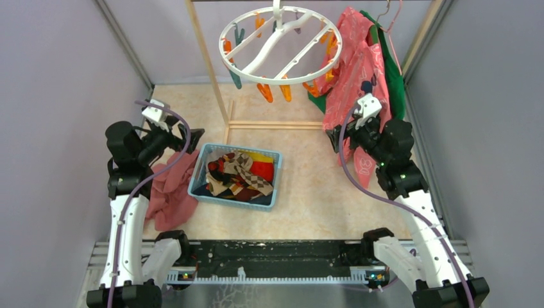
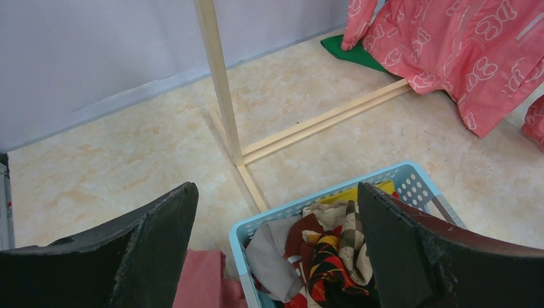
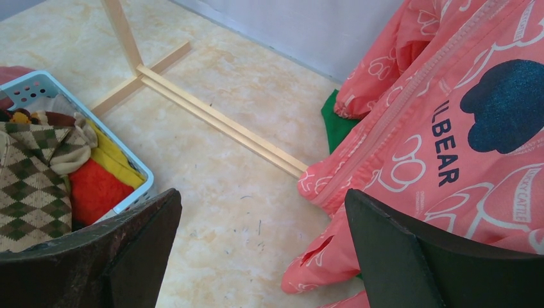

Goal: Remove the socks clipped to the hanger

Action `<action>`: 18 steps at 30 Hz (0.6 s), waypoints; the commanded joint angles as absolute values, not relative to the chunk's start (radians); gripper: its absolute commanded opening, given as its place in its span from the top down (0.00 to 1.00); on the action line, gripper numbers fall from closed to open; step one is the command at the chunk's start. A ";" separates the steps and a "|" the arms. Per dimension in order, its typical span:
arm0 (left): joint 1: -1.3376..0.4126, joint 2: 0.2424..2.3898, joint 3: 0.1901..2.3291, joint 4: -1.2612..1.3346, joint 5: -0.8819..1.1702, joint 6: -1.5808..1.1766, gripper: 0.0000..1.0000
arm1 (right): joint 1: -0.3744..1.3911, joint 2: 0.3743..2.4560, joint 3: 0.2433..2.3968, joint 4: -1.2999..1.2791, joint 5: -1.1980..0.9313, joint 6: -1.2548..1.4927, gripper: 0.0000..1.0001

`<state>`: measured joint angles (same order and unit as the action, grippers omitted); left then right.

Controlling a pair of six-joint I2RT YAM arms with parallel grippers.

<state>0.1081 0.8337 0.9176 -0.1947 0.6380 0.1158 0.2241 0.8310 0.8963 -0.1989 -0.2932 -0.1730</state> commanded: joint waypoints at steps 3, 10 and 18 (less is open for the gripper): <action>0.116 0.824 0.950 -0.201 0.640 0.129 0.01 | 0.215 0.828 0.897 -0.142 -0.303 -0.175 0.02; 0.117 0.828 0.951 -0.202 0.640 0.130 0.01 | 0.214 0.830 0.899 -0.147 -0.308 -0.176 0.01; 0.117 0.825 0.951 -0.203 0.639 0.134 0.01 | 0.215 0.828 0.899 -0.149 -0.310 -0.178 0.02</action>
<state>0.1093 0.8337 0.9180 -0.2096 0.6369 0.1246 0.2241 0.8333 0.8963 -0.1989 -0.3000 -0.1726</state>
